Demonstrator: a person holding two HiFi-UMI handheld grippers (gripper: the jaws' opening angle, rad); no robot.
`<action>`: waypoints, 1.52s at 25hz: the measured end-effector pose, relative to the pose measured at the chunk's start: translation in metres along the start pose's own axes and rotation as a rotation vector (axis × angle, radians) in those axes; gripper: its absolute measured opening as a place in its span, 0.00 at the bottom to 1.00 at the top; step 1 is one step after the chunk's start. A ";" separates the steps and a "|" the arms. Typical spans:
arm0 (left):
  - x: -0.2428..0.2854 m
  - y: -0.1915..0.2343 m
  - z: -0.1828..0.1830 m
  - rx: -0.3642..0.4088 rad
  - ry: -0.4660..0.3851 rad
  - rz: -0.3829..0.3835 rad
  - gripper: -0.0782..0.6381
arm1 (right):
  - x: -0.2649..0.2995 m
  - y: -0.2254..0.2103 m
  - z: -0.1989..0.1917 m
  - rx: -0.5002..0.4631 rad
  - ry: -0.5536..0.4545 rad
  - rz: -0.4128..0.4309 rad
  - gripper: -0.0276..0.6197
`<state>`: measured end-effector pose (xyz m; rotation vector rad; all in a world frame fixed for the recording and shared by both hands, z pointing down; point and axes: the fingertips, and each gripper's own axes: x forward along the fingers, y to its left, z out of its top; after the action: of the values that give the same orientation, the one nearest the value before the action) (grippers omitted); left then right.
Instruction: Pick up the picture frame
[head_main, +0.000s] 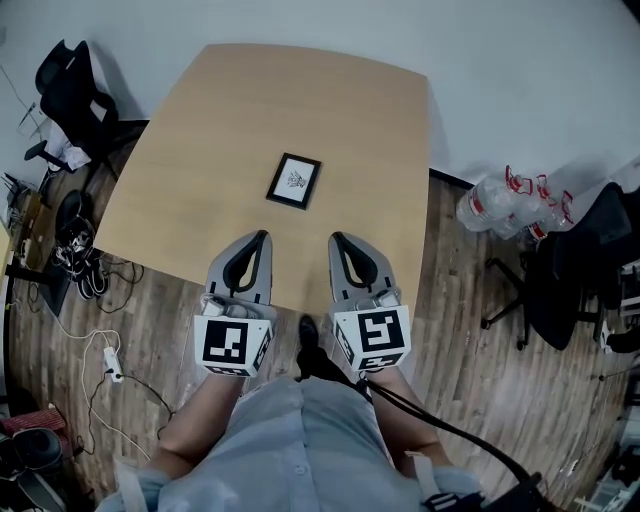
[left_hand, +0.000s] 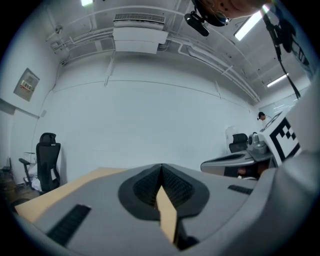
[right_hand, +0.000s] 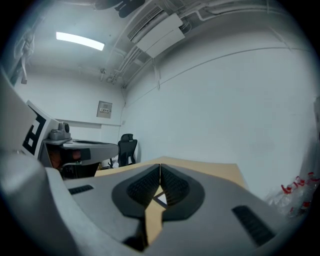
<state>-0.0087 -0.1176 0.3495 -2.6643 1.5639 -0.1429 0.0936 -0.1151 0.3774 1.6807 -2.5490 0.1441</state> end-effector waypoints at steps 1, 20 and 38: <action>0.010 0.005 0.003 0.003 -0.005 0.006 0.11 | 0.011 -0.005 0.003 -0.001 -0.002 0.005 0.05; 0.122 0.077 0.022 0.030 -0.018 0.082 0.11 | 0.139 -0.060 0.033 -0.015 -0.028 0.052 0.05; 0.157 0.156 -0.075 -0.133 0.181 -0.148 0.11 | 0.206 -0.034 -0.120 0.148 0.383 -0.223 0.08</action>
<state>-0.0757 -0.3303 0.4186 -2.9463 1.4683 -0.3044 0.0465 -0.3011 0.5223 1.7681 -2.1044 0.5882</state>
